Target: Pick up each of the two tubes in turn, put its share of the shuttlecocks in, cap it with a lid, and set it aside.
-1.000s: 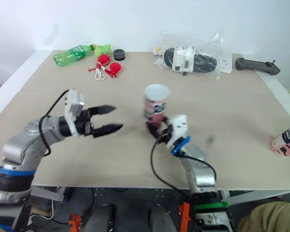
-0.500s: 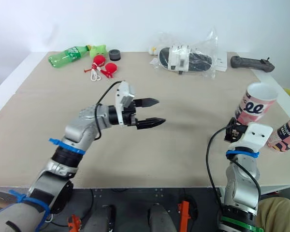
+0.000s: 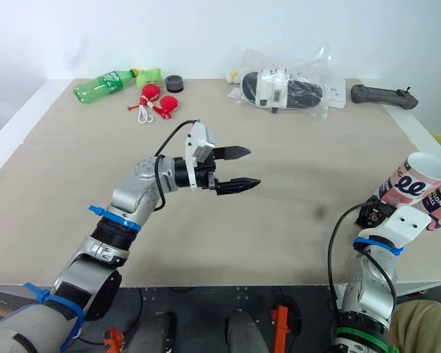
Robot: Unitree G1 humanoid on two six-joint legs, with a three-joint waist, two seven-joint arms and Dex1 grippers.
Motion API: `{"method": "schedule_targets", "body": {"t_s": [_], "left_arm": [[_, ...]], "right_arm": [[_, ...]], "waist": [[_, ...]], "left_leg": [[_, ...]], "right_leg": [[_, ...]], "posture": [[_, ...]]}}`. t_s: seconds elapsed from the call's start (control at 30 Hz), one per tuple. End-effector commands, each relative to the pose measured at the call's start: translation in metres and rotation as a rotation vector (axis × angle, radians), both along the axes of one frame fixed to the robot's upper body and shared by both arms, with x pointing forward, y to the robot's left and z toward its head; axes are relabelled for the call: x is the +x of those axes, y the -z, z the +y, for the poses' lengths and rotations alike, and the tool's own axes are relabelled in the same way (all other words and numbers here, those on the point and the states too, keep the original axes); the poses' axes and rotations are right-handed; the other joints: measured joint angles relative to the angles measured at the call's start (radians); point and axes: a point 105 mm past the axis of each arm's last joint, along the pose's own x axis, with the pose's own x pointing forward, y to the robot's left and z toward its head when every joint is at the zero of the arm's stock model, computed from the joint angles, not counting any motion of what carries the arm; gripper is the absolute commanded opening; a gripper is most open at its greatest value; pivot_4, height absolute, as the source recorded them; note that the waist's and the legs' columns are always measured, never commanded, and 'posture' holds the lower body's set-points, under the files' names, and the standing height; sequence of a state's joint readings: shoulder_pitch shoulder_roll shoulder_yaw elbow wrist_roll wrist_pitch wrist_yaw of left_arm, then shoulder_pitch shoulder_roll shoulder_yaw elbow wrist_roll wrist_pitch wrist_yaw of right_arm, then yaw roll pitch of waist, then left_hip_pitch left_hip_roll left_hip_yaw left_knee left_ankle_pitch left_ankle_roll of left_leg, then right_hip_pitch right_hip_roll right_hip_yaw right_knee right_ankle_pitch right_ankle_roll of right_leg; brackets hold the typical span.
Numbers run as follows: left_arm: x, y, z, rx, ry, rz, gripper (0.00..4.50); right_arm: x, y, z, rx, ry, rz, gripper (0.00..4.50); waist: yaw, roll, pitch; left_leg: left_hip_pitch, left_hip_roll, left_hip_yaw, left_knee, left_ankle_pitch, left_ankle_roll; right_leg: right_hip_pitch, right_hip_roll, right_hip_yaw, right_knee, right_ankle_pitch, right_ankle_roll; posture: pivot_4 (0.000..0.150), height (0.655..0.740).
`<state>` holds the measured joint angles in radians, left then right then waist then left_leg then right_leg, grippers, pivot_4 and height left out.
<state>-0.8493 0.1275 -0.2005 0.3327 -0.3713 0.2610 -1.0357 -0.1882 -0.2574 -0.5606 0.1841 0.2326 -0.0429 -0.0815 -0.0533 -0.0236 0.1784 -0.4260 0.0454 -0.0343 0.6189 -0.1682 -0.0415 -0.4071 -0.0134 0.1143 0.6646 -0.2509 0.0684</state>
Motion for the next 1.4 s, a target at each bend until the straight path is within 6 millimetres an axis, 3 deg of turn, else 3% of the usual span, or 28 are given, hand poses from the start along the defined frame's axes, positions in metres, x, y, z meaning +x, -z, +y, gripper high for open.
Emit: {"method": "schedule_targets", "body": {"t_s": [0.03, 0.17, 0.5, 0.63, 0.77, 0.9, 1.07, 1.4], "left_arm": [[-0.004, -0.007, 0.005, -0.025, -0.002, -0.045, 4.5], [-0.003, -0.002, 0.01, -0.014, -0.019, -0.039, 4.5], [0.002, 0.013, 0.04, 0.022, -0.107, 0.0, 4.5], [0.011, 0.026, 0.071, 0.056, -0.247, 0.019, 4.5], [0.01, 0.034, 0.105, 0.066, -0.388, 0.025, 4.5], [0.003, 0.045, 0.133, 0.115, -0.509, 0.002, 4.5], [-0.006, 0.052, 0.144, 0.143, -0.56, -0.014, 4.5], [-0.016, 0.059, 0.15, 0.159, -0.594, 0.007, 4.5]], "right_arm": [[0.0, -0.013, 0.002, -0.052, -0.031, -0.035, 4.46], [-0.005, -0.015, 0.008, -0.07, -0.049, -0.035, 4.46], [-0.045, -0.028, 0.035, -0.145, -0.127, -0.011, 4.46], [-0.05, -0.041, 0.081, -0.172, -0.422, 0.002, 4.46], [-0.043, -0.045, 0.151, -0.181, -0.917, 0.108, 4.46], [-0.027, -0.055, 0.185, -0.218, -1.214, 0.2, 4.46], [-0.004, -0.055, 0.195, -0.242, -1.313, 0.274, 4.46], [0.005, -0.038, 0.184, -0.222, -1.319, 0.337, 4.46]], "waist": [[0.0, 0.0, 0.0], [0.001, 0.001, 0.0], [0.001, 0.002, -0.001], [-0.002, 0.005, -0.002], [-0.009, 0.005, -0.002], [-0.015, 0.0, -0.001], [0.003, -0.005, 0.001], [0.008, -0.005, 0.001]], "left_leg": [[0.0, 0.0, 0.0, 0.0, 0.0, 0.0], [0.0, 0.0, 0.0, 0.0, 0.0, 0.0], [0.001, 0.0, 0.0, -0.001, 0.0, 0.0], [0.001, 0.0, 0.0, -0.001, 0.0, 0.0], [0.002, 0.002, 0.002, -0.001, 0.0, 0.0], [0.003, 0.002, 0.003, 0.0, 0.0, 0.0], [0.001, 0.002, 0.002, 0.001, 0.001, 0.001], [-0.002, 0.002, 0.003, 0.0, -0.002, -0.001]], "right_leg": [[0.0, 0.0, 0.0, 0.0, 0.0, 0.0], [0.0, 0.0, 0.0, 0.0, 0.0, 0.0], [0.0, 0.0, 0.0, 0.0, -0.001, -0.001], [0.0, 0.0, 0.0, 0.0, -0.001, -0.002], [0.0, 0.001, 0.002, 0.0, -0.001, -0.004], [0.001, 0.0, 0.002, 0.0, -0.001, -0.006], [0.001, 0.0, 0.0, 0.0, 0.001, -0.006], [-0.001, -0.002, -0.001, -0.001, -0.003, 0.0]], "posture": [[0.15, 0.74], [0.15, 0.74], [0.15, 0.74], [0.15, 0.74], [0.15, 0.74], [0.15, 0.74], [0.15, 0.74], [0.15, 0.74]]}}
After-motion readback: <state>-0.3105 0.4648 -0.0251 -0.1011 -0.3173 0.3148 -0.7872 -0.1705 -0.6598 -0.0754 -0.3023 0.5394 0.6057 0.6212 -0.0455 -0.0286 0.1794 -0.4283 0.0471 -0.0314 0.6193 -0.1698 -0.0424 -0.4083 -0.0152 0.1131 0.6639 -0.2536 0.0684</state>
